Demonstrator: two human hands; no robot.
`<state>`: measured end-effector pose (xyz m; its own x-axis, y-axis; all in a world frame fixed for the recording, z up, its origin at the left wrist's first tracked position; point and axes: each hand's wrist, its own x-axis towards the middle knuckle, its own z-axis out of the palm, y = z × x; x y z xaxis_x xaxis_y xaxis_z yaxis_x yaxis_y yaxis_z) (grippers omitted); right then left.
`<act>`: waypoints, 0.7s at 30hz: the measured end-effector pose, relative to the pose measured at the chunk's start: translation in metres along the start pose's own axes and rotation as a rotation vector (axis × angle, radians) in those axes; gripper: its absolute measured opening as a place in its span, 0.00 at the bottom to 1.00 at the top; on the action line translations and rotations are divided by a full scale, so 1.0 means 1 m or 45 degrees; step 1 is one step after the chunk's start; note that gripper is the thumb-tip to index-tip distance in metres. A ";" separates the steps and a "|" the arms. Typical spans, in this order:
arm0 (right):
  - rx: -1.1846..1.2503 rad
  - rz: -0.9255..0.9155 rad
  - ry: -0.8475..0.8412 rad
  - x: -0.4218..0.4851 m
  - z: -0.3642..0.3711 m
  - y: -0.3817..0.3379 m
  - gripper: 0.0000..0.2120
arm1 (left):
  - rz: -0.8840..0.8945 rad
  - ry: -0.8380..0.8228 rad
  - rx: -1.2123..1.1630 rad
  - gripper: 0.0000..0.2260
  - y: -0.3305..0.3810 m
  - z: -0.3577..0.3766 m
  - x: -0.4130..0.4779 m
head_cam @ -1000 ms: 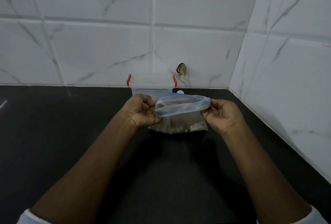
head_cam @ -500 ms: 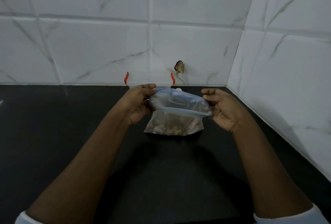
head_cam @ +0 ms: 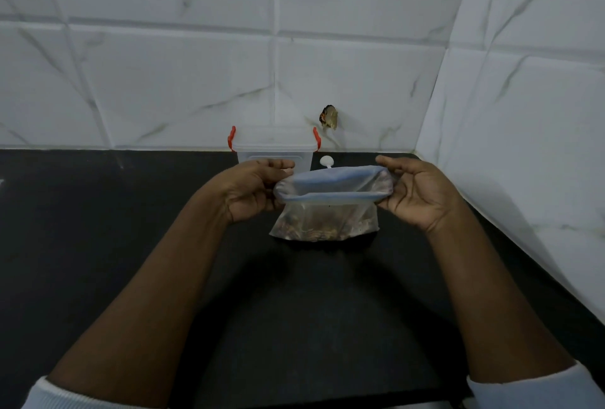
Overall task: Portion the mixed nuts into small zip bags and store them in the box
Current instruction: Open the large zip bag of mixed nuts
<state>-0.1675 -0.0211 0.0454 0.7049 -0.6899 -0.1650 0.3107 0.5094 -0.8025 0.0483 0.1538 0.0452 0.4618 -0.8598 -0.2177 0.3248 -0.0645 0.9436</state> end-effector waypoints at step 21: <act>-0.725 -0.441 0.224 0.007 -0.001 0.004 0.13 | -0.110 -0.053 -0.569 0.08 -0.002 0.005 0.003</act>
<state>-0.1623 -0.0242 0.0401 0.4966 -0.8618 0.1037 0.0824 -0.0721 -0.9940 0.0453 0.1487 0.0435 0.3869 -0.8810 -0.2723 0.6890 0.0800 0.7203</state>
